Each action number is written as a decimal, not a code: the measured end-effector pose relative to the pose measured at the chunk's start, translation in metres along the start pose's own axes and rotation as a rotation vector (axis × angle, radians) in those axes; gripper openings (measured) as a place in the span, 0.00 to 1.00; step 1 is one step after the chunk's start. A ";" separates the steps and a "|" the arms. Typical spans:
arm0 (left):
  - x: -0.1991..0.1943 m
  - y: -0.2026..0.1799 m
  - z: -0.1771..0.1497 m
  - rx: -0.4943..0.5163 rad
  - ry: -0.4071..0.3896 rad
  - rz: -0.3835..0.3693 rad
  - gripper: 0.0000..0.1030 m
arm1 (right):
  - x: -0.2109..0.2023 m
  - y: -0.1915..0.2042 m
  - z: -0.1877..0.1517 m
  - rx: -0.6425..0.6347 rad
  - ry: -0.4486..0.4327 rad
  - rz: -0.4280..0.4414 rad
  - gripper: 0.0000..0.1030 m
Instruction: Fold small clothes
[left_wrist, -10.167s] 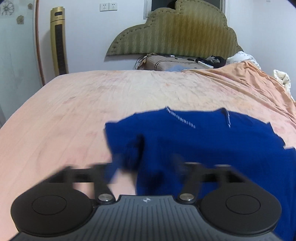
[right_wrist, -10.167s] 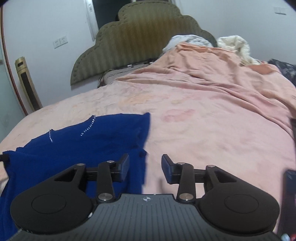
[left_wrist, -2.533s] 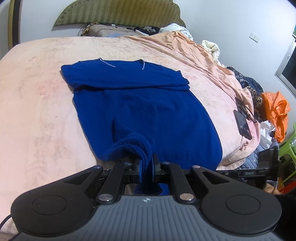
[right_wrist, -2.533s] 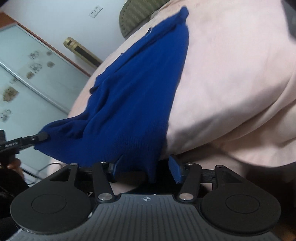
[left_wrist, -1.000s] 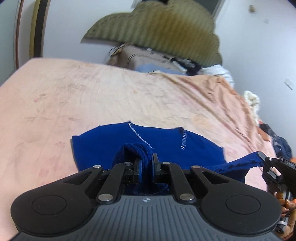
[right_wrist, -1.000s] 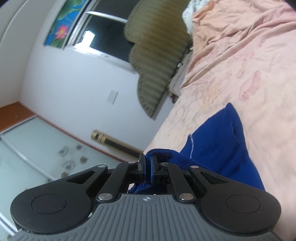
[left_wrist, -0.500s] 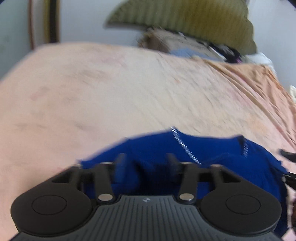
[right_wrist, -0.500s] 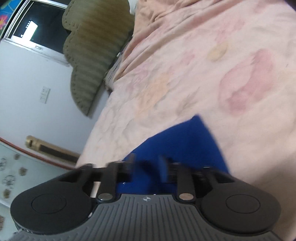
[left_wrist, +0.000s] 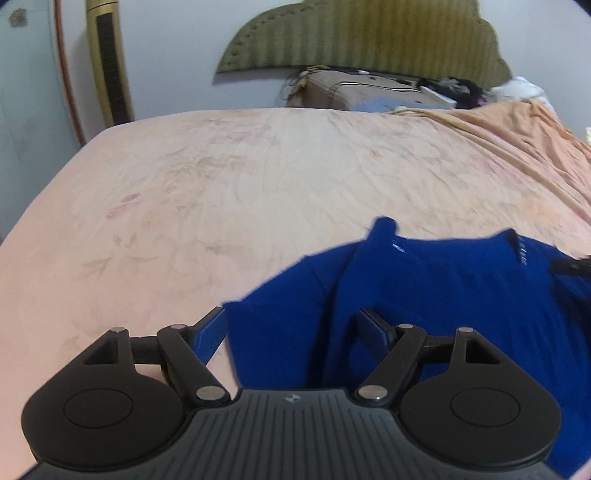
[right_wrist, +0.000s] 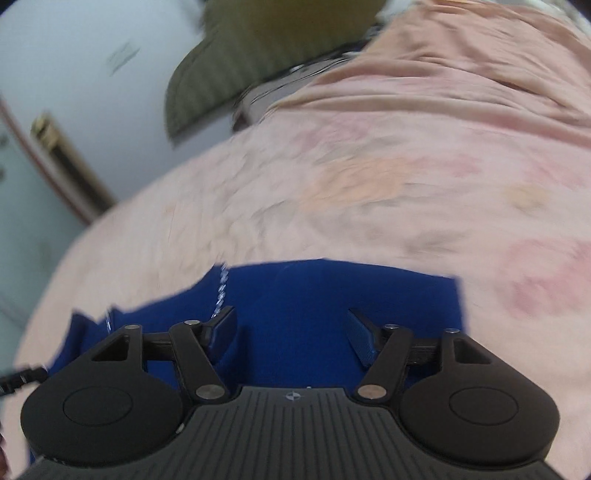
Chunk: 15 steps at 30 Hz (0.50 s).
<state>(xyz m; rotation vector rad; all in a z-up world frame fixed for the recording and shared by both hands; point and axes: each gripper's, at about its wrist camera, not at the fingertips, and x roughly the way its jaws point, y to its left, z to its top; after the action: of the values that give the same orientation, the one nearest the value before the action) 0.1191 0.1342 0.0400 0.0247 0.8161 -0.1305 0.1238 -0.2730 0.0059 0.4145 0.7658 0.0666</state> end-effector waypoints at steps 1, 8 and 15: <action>-0.003 -0.001 -0.003 0.008 -0.003 -0.012 0.75 | 0.003 0.008 0.000 -0.053 0.004 -0.024 0.37; -0.014 -0.004 -0.028 0.046 0.000 -0.040 0.75 | -0.011 0.013 0.008 -0.142 -0.095 -0.169 0.07; -0.034 0.010 -0.053 -0.002 0.030 -0.141 0.75 | -0.041 -0.002 -0.003 -0.014 -0.168 -0.141 0.44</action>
<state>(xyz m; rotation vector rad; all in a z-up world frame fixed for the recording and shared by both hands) 0.0588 0.1511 0.0277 -0.0330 0.8479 -0.2631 0.0924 -0.2822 0.0305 0.3470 0.6267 -0.0935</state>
